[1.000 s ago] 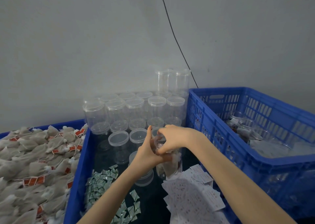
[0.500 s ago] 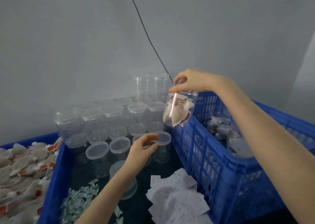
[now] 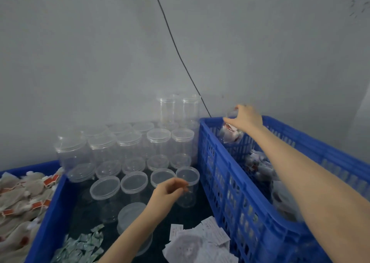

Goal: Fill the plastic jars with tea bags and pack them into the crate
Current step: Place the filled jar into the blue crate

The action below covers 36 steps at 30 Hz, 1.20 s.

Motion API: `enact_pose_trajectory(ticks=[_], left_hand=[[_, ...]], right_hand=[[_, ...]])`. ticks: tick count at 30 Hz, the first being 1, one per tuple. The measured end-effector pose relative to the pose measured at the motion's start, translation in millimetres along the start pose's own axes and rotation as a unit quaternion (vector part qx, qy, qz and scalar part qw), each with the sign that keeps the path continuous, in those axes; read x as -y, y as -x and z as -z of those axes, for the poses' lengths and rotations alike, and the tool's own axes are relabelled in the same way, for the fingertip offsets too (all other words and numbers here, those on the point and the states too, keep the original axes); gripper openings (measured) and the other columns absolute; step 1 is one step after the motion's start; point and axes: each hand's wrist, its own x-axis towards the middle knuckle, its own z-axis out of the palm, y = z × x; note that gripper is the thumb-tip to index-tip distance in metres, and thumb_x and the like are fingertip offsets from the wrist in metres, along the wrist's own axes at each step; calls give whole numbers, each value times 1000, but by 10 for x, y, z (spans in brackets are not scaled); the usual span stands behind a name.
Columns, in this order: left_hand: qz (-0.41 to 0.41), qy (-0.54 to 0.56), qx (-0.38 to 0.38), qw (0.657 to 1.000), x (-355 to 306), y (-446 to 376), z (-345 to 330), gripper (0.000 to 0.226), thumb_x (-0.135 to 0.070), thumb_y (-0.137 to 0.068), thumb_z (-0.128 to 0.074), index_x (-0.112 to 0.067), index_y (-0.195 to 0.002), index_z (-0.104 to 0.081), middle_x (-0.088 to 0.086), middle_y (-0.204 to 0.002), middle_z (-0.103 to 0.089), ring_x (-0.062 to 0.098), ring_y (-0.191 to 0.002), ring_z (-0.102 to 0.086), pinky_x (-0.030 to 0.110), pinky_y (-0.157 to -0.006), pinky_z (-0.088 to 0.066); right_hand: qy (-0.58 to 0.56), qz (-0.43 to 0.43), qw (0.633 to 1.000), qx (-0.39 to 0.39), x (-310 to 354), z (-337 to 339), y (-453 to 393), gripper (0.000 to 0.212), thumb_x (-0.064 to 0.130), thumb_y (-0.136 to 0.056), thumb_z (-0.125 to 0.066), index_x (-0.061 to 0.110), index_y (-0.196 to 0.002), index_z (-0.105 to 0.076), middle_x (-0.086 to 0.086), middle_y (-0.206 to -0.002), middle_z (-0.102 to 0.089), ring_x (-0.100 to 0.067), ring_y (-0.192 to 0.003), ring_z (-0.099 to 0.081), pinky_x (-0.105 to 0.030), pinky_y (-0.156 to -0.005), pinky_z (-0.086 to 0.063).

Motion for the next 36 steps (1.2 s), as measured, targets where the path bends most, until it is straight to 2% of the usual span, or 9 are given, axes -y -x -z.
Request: enact_pose_trajectory(ticks=[4, 10, 14, 17, 22, 27, 31, 36], left_hand=[[2, 11, 18, 1000, 77, -128, -28, 24, -3, -92, -55, -23, -94, -68, -12, -87, -73, 0, -88, -67, 11, -72, -48], [9, 5, 31, 999, 190, -268, -72, 24, -5, -91, -56, -25, -94, -68, -10, -87, -73, 0, -84, -67, 10, -67, -47], [8, 15, 44, 999, 238, -331, -91, 22, -7, -91, -57, -24, -96, -68, -8, -89, -73, 5, -91, -68, 14, -76, -48], [10, 24, 45, 999, 266, -349, -103, 22, -6, -91, -56, -24, -96, -69, -8, -89, -73, 5, -91, -68, 14, -75, -48], [14, 20, 50, 998, 323, -355, -96, 20, -7, -91, -57, -23, -95, -68, -9, -87, -73, 6, -91, -67, 18, -81, -50], [33, 19, 49, 998, 359, -365, -29, 22, -6, -91, -56, -24, -93, -68, -9, -88, -73, 4, -92, -67, 21, -87, -51], [30, 25, 42, 998, 327, -377, -26, 23, -5, -92, -55, -24, -92, -67, -10, -83, -72, 5, -88, -67, 17, -82, -51], [20, 32, 50, 998, 272, -368, -36, 23, -4, -91, -55, -24, -92, -67, -10, -83, -72, 4, -88, -67, 15, -79, -49]], right_hand=[[-4, -36, 998, 41, -111, -389, -179, 62, 51, -87, -64, 8, -130, -52, -16, -131, -51, -36, -120, -51, -41, -81, -47], [45, -85, 989, 116, -481, -756, -250, 76, 51, -88, -66, 5, -142, -38, -22, -145, -37, -40, -131, -41, -44, -94, -45], [51, -100, 982, 152, -625, -994, -256, 75, 46, -91, -65, 1, -143, -34, -25, -147, -32, -42, -134, -35, -46, -102, -41], [53, -93, 981, 161, -526, -1177, -275, 76, 43, -93, -63, 0, -146, -29, -25, -150, -28, -41, -136, -33, -48, -103, -41], [55, -104, 977, 179, -399, -1523, -294, 58, 28, -98, -56, 0, -141, -31, -24, -146, -28, -42, -134, -32, -55, -106, -37], [54, -142, 962, 227, -553, -1746, -347, 51, 28, -102, -46, -2, -141, -30, -25, -147, -28, -42, -136, -30, -54, -108, -31], [30, -116, 958, 259, -696, -1831, -420, 54, 29, -107, -35, -4, -148, -24, -26, -152, -25, -41, -137, -33, -47, -111, -31], [28, -47, 946, 319, -761, -1828, -438, 63, 36, -105, -40, 3, -154, -18, -21, -159, -21, -38, -145, -24, -45, -117, -26]])
